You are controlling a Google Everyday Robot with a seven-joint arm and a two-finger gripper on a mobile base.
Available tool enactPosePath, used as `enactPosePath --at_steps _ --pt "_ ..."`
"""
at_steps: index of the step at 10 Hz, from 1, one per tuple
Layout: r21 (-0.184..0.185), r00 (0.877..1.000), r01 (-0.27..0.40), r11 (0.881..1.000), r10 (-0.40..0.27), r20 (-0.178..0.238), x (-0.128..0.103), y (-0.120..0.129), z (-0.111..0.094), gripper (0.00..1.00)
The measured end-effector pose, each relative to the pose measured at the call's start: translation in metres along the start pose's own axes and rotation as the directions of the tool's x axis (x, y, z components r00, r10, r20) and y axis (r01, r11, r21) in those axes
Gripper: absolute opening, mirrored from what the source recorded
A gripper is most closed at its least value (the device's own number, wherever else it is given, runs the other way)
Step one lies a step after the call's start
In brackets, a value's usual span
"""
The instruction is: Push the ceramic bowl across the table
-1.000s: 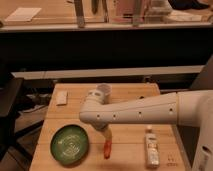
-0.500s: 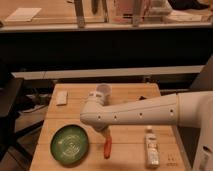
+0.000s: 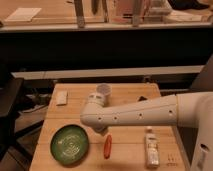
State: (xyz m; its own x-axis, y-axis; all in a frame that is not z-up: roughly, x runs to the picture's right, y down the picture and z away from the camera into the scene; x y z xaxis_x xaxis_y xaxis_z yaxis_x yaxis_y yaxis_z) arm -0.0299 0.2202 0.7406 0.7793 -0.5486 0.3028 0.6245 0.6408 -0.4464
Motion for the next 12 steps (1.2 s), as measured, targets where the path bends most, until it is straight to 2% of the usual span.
enactPosePath --at_steps 1,2,12 --pt "0.009 1.000 0.012 1.000 -0.012 0.011 -0.006 -0.003 0.003 0.06" --pt "0.008 1.000 0.016 1.000 -0.016 0.010 -0.007 -0.002 0.005 0.02" --pt "0.029 0.992 0.113 0.993 -0.114 0.060 -0.037 -0.019 0.031 0.01"
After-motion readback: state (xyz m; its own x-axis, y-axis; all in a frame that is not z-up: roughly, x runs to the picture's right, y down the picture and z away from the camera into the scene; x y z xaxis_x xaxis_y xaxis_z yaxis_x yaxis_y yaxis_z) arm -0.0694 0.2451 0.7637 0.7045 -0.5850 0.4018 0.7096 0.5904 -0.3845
